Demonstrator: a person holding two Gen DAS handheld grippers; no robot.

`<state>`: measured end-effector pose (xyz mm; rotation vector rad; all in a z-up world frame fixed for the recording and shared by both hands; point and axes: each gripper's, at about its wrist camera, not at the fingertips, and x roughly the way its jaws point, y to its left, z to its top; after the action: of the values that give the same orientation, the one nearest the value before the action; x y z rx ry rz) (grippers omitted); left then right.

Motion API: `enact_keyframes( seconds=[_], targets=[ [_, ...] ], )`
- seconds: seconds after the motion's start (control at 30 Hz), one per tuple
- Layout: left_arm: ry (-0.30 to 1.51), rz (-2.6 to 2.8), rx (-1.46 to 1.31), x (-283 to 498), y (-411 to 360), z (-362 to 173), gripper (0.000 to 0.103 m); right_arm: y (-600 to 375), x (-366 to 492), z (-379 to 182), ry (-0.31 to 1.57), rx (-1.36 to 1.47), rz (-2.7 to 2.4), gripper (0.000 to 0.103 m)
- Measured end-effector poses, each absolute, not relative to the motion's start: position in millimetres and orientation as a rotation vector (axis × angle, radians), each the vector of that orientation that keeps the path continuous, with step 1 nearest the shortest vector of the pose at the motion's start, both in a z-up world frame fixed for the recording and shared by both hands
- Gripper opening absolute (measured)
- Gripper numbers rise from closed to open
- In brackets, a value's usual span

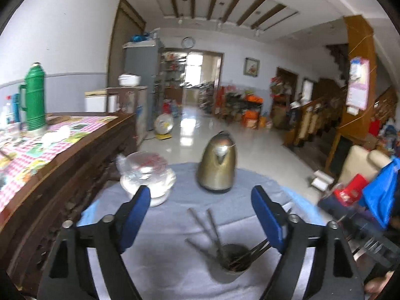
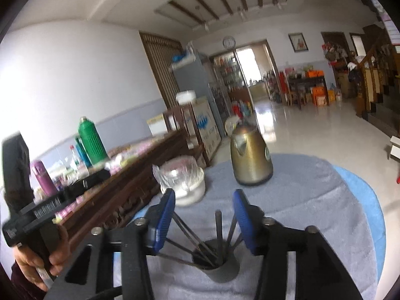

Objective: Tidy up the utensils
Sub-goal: 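Open both tools to release the chopsticks and pull back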

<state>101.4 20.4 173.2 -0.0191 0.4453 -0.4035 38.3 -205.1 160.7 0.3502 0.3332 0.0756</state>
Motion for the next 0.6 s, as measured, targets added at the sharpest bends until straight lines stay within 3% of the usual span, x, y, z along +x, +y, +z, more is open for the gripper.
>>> enact_keyframes(
  seconds=[0.2,0.6],
  targets=[
    [0.479,-0.286,0.119,79,23,156,0.088,-206,18,174,0.282,0.341,0.062,0.053],
    [0.544,-0.160,0.199,43,35,128,0.093,-200,-13,156,0.370,0.274,0.051,0.057]
  ],
)
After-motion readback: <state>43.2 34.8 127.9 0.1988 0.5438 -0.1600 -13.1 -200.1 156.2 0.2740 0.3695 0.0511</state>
